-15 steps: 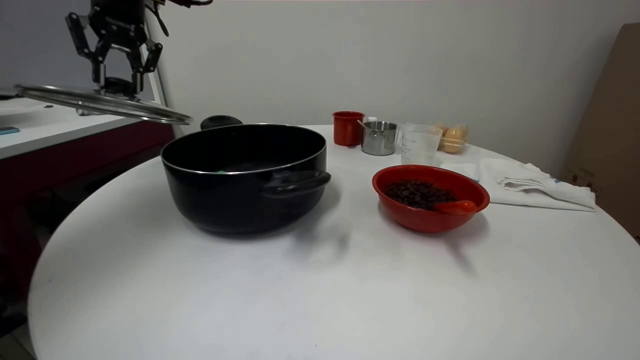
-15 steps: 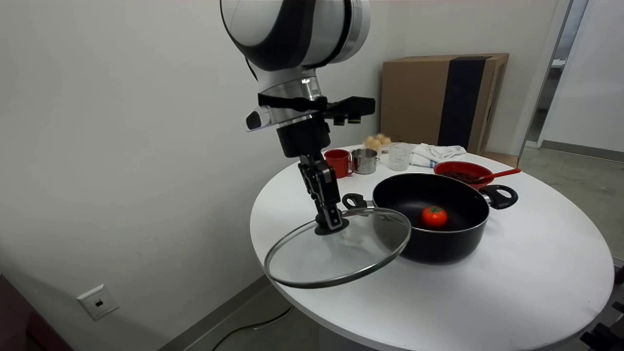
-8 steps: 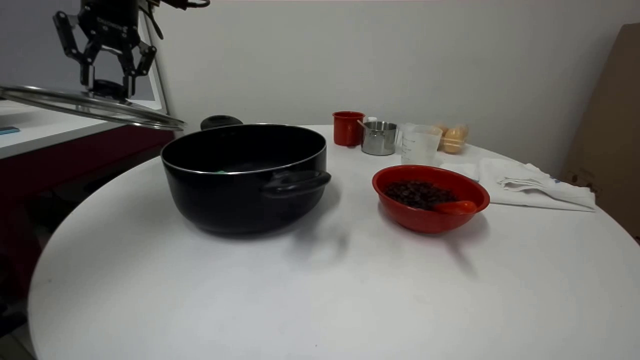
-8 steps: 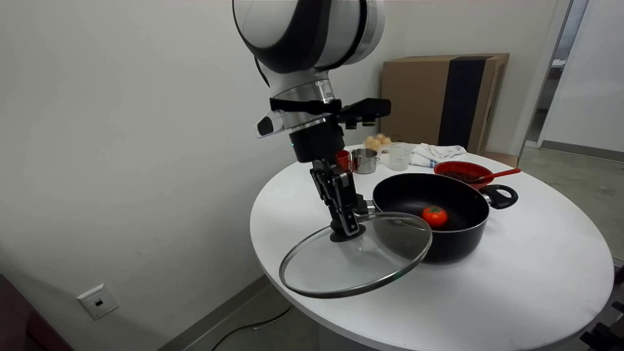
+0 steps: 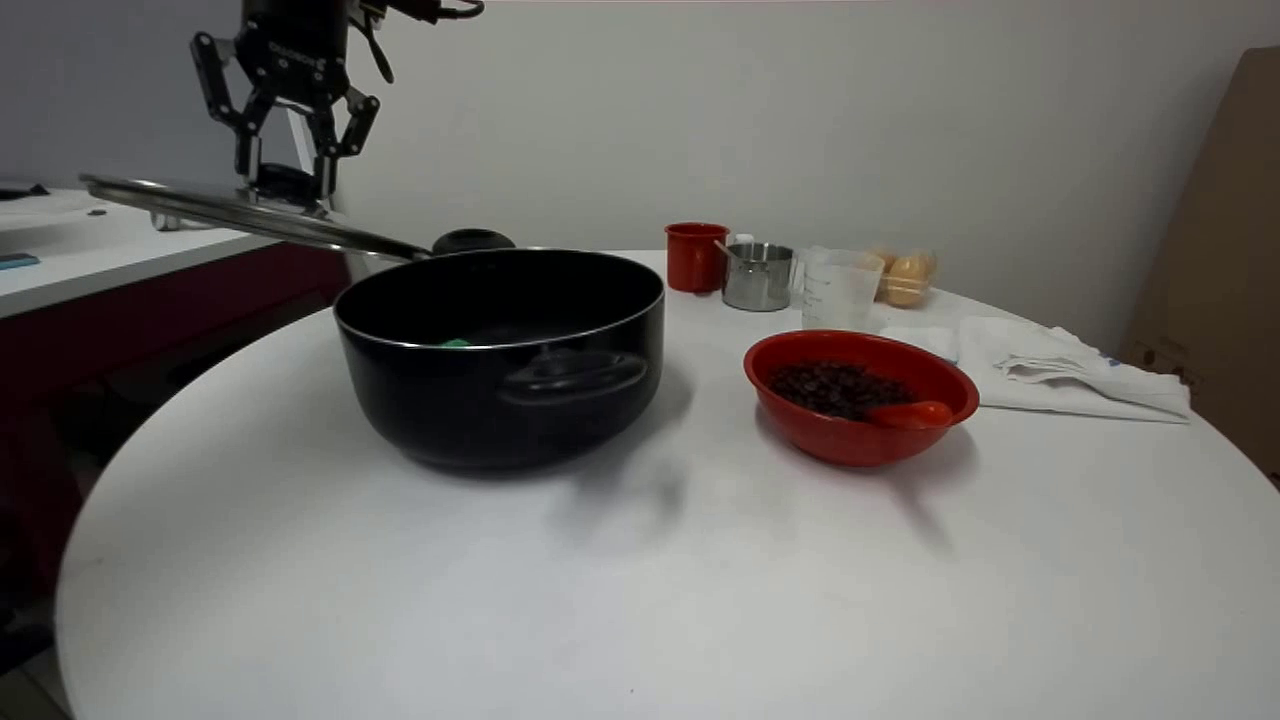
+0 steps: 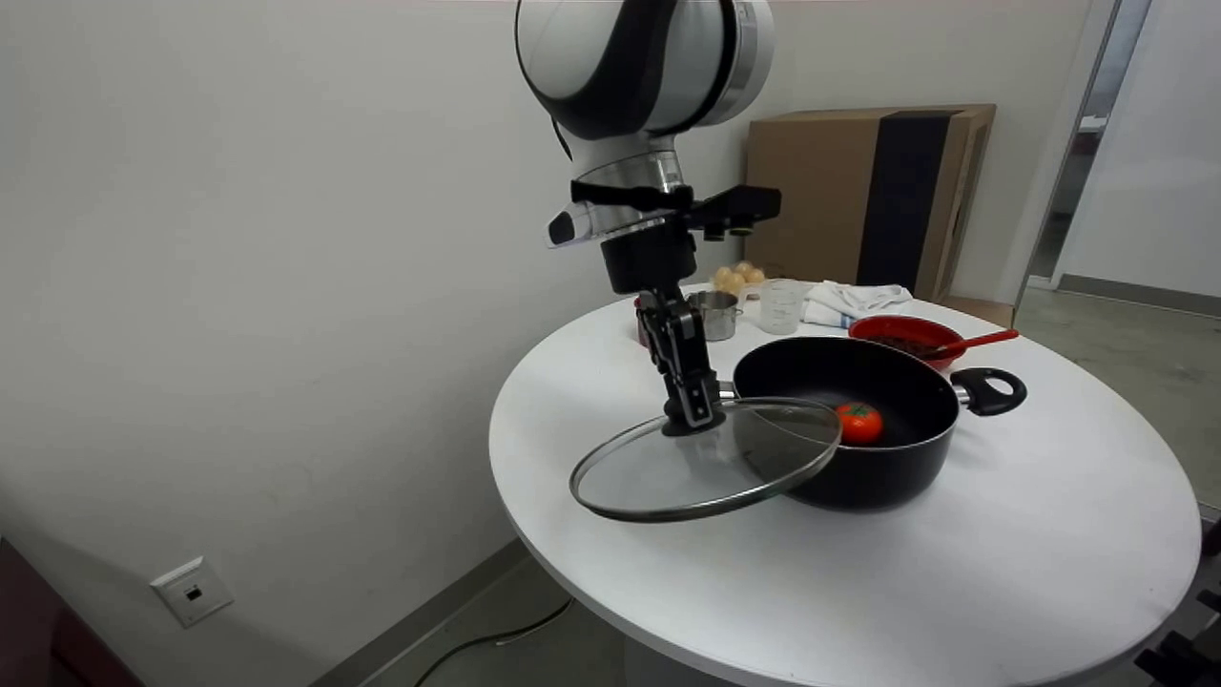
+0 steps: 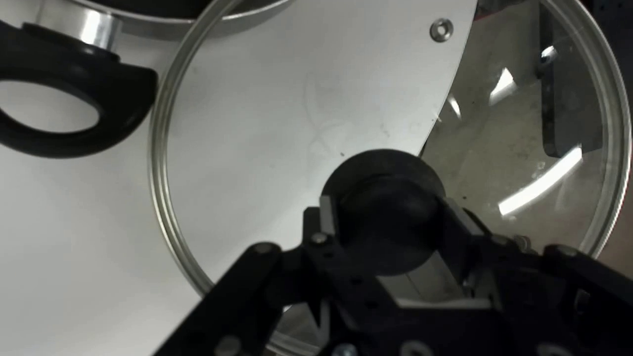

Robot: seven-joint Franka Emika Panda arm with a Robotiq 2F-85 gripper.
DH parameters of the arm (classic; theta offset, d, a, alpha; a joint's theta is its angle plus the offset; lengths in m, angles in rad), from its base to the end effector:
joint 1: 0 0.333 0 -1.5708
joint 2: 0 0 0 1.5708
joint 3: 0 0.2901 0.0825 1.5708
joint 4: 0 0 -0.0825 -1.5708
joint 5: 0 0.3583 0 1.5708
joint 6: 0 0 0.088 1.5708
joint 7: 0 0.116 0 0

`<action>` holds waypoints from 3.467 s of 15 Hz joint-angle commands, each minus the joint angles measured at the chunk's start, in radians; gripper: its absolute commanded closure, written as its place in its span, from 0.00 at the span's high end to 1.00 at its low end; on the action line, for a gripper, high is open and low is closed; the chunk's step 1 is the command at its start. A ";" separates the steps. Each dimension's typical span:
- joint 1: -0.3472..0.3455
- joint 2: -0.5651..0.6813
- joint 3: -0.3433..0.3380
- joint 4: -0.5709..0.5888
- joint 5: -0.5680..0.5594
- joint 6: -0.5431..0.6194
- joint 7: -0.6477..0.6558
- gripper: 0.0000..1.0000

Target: Remove the glass lid from the pot, take out the broccoli and orange from the pot and place them on the table

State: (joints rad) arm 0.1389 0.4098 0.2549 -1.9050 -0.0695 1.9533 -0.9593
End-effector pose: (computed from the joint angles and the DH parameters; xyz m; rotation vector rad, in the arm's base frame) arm 0.5139 0.2047 0.2512 -2.2791 -1.8961 0.4803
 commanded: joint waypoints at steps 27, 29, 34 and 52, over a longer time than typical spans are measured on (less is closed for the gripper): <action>0.019 0.286 -0.066 0.468 0.043 0.240 0.527 0.26; 0.019 0.320 -0.082 0.487 0.028 0.237 0.550 0.26; 0.014 0.373 -0.099 0.514 -0.001 0.231 0.572 0.26; -0.013 0.388 -0.162 0.431 -0.121 0.264 0.562 0.26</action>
State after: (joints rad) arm 0.1303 0.8220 0.0925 -1.4339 -0.1620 2.1998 -0.4075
